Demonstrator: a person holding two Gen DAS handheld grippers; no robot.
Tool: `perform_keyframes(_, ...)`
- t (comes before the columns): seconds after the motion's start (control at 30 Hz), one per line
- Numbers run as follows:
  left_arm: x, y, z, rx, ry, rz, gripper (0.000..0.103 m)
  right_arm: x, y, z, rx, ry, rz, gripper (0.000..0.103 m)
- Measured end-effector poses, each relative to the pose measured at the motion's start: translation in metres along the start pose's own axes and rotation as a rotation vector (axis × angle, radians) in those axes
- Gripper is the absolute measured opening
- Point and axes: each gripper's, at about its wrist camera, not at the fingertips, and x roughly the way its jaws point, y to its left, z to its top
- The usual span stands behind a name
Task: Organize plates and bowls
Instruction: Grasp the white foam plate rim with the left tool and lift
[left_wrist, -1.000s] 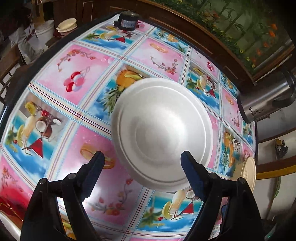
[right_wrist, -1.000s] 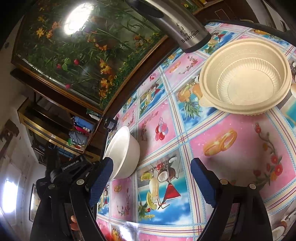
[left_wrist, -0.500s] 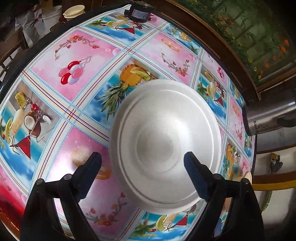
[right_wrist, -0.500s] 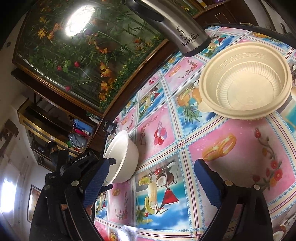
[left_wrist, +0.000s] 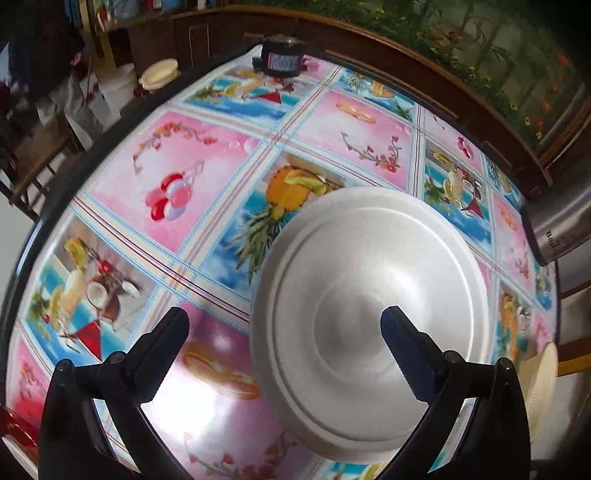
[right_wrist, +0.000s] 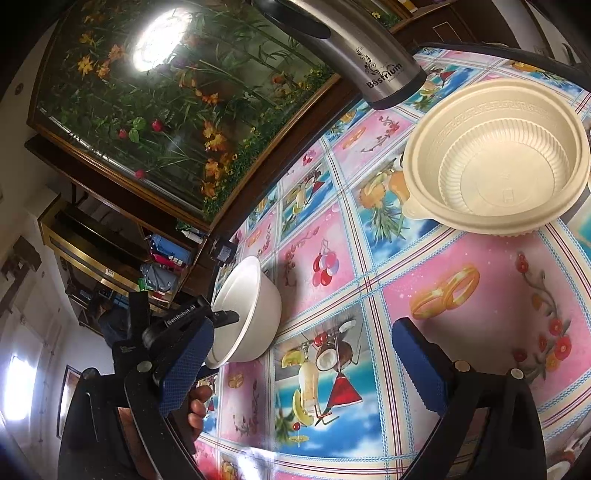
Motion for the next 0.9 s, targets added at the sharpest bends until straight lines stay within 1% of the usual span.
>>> perform_keyframes(0.07, -0.005, -0.003, -0.002, 0.035, -0.054, 0.043, 0.103, 0.000, -0.001, 0.000, 0.005, 0.000, -0.001, 0.098)
perform_keyframes(0.17, -0.010, -0.008, -0.005, 0.080, -0.117, 0.075, 0.103, 0.001, -0.002, 0.000, 0.006, 0.003, -0.004, 0.098)
perform_keyframes(0.27, -0.010, -0.011, -0.006, 0.093, -0.132, 0.096, 0.103, 0.002, -0.001, 0.000, 0.003, 0.006, -0.006, 0.098)
perform_keyframes(0.4, -0.009, -0.010, -0.006, 0.090, -0.118, 0.109, 0.103, 0.002, -0.001, 0.000, 0.003, 0.007, -0.010, 0.098)
perform_keyframes(0.5, -0.003, -0.009, -0.007, 0.078, -0.073, 0.120, 0.103, 0.004, -0.002, 0.000, 0.009, 0.015, -0.014, 0.098)
perform_keyframes(0.57, 0.005, -0.008, -0.007, 0.062, -0.011, 0.118, 0.103, 0.004, -0.003, 0.000, 0.012, 0.014, -0.016, 0.098)
perform_keyframes(0.63, 0.011, -0.005, -0.007, 0.043, 0.033, 0.106, 0.103, 0.004, -0.003, 0.001, 0.011, 0.013, -0.019, 0.098)
perform_keyframes(0.77, 0.028, 0.000, -0.009, 0.020, 0.155, 0.086, 0.103, 0.005, -0.004, 0.001, 0.016, 0.016, -0.019, 0.098)
perform_keyframes(0.8, 0.030, 0.001, -0.010, 0.011, 0.171, 0.077, 0.103, 0.005, -0.004, 0.001, 0.015, 0.016, -0.019, 0.098)
perform_keyframes(0.9, 0.031, 0.004, -0.011, 0.002, 0.188, 0.084, 0.103, 0.005, -0.004, 0.001, 0.012, 0.011, -0.019, 0.098)
